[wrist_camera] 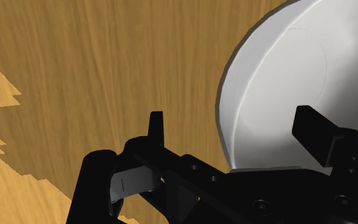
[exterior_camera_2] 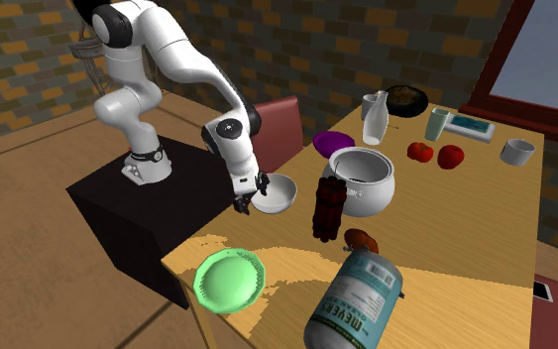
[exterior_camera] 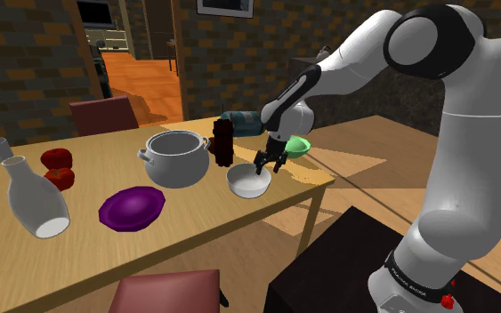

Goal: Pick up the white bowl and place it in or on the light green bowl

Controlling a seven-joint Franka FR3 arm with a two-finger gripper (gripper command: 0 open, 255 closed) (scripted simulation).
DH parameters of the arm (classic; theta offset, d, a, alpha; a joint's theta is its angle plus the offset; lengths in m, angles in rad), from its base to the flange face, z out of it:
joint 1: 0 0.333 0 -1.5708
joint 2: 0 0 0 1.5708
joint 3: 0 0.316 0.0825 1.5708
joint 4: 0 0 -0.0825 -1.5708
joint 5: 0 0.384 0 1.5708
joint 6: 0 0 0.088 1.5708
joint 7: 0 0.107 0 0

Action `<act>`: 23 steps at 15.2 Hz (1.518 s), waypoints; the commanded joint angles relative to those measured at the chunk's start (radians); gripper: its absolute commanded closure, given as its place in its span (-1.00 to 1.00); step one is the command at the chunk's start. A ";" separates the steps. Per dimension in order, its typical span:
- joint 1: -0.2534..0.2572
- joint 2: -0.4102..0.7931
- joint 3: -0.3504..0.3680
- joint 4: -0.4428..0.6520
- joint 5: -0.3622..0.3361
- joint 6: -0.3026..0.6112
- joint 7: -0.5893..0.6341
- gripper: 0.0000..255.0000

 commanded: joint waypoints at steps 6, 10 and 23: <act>0.002 0.029 0.010 0.000 0.017 0.030 -0.010 -1.00; 0.002 0.029 0.010 0.000 0.017 0.030 -0.010 1.00; 0.008 -0.016 -0.001 -0.001 -0.008 -0.011 0.016 1.00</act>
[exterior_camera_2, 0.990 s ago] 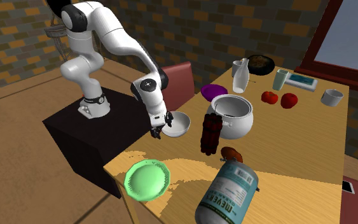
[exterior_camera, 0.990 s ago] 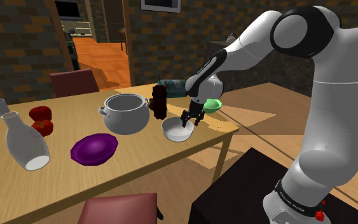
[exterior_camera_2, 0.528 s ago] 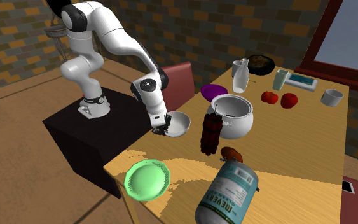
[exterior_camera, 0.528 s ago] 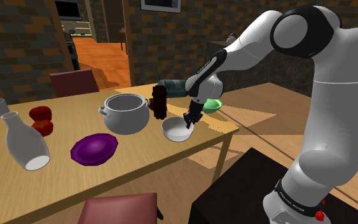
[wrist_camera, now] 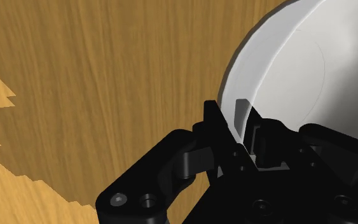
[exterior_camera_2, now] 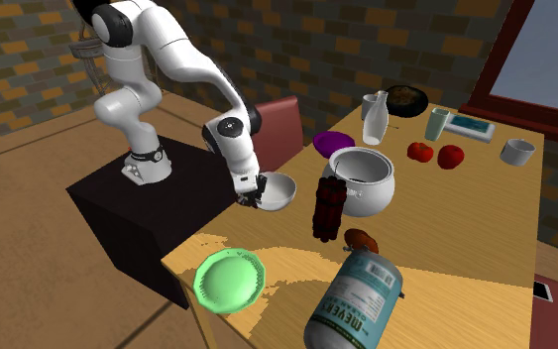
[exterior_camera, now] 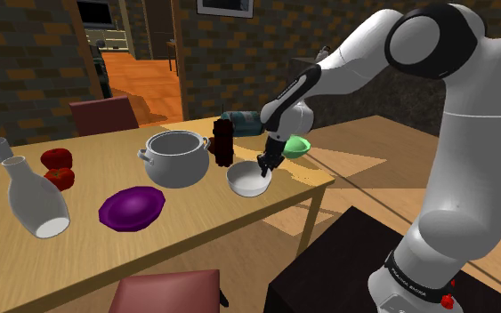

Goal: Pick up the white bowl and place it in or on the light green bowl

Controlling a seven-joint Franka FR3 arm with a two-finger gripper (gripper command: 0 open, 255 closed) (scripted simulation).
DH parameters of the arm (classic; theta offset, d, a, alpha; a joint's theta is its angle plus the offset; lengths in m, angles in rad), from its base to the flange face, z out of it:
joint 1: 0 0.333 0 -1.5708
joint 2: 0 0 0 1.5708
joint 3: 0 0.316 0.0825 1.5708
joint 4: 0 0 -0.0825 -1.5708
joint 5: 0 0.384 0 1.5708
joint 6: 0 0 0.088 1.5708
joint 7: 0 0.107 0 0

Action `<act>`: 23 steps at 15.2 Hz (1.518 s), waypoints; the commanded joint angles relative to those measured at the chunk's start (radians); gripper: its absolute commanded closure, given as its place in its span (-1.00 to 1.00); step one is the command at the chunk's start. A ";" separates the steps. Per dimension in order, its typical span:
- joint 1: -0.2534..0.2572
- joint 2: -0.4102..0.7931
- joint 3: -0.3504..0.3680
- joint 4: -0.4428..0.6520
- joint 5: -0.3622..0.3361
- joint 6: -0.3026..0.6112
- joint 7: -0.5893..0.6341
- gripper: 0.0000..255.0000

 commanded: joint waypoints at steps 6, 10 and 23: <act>0.007 -0.072 -0.015 0.009 -0.043 -0.076 0.044 1.00; 0.010 -0.111 -0.022 0.017 -0.065 -0.121 0.067 1.00; 0.011 -0.219 -0.033 0.070 -0.125 -0.273 0.133 1.00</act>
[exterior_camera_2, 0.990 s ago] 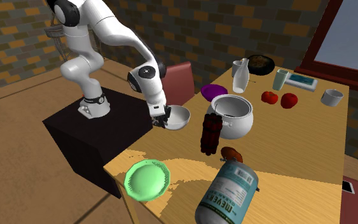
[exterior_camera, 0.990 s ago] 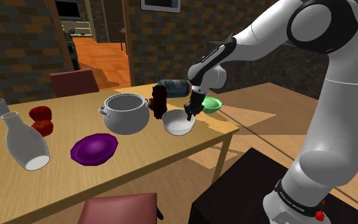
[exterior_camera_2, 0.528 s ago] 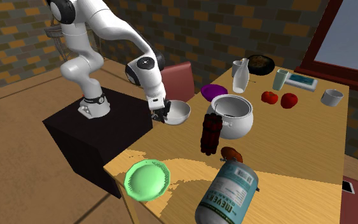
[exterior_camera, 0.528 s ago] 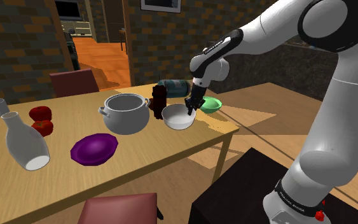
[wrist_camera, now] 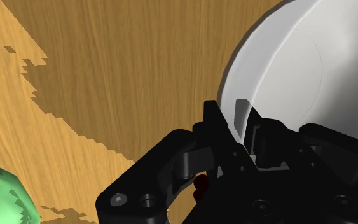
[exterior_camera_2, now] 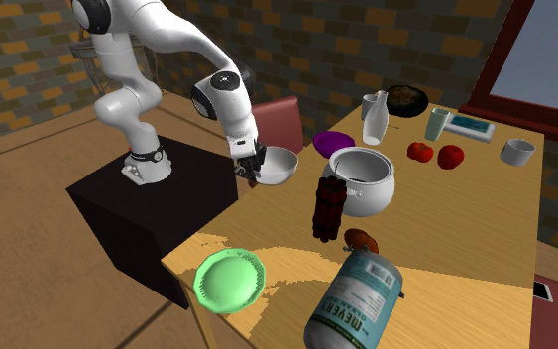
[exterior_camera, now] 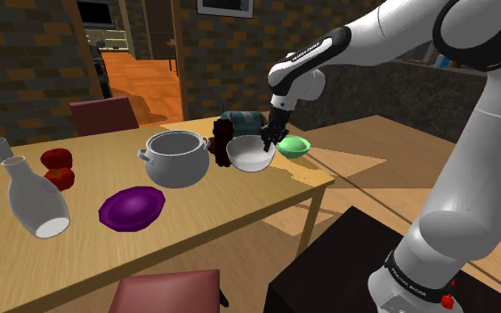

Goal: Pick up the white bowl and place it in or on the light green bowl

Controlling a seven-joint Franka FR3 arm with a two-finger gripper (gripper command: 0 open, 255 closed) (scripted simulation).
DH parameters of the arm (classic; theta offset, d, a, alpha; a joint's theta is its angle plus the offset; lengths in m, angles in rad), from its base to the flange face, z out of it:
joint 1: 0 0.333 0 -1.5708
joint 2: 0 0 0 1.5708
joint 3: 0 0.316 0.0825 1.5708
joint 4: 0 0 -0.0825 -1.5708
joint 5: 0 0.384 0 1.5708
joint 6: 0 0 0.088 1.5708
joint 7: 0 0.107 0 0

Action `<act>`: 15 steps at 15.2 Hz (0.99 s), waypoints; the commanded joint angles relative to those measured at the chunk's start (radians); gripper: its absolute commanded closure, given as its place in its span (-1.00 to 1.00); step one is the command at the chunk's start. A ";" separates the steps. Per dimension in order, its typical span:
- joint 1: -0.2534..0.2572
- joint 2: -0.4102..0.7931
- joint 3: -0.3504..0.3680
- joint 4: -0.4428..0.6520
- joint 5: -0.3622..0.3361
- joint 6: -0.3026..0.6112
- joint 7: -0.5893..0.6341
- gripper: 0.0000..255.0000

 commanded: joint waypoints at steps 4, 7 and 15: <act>-0.001 -0.037 -0.003 0.027 -0.018 -0.061 0.022 1.00; -0.013 -0.033 -0.014 0.055 -0.022 -0.090 0.006 1.00; -0.116 0.099 -0.093 0.244 -0.006 -0.192 -0.161 1.00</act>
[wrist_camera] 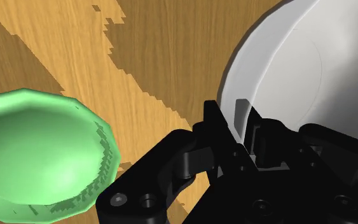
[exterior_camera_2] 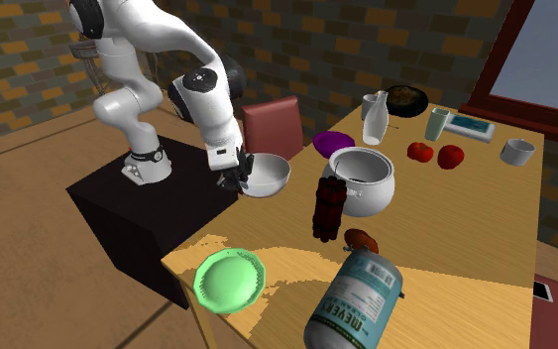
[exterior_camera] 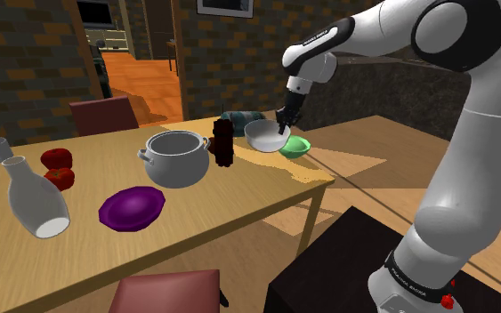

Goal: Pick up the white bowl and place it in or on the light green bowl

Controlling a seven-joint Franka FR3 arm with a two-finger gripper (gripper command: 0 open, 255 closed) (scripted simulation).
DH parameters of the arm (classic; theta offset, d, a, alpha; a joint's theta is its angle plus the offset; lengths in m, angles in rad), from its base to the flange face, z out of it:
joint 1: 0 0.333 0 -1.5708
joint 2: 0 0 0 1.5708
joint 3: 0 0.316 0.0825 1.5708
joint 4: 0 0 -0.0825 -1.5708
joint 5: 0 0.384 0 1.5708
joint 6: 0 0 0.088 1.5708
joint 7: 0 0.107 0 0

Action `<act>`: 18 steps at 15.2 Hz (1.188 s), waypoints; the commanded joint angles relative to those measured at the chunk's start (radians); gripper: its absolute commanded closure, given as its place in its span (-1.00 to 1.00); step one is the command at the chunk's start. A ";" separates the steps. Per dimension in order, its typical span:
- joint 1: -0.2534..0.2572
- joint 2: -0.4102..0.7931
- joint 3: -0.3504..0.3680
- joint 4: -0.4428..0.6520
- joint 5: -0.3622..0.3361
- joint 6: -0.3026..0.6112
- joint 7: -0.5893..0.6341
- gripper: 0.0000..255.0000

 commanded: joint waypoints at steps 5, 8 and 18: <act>-0.087 0.131 -0.045 0.192 0.023 -0.095 -0.116 1.00; -0.135 0.208 -0.060 0.308 0.037 -0.150 -0.165 1.00; -0.341 0.566 -0.072 0.890 0.091 -0.409 -0.269 1.00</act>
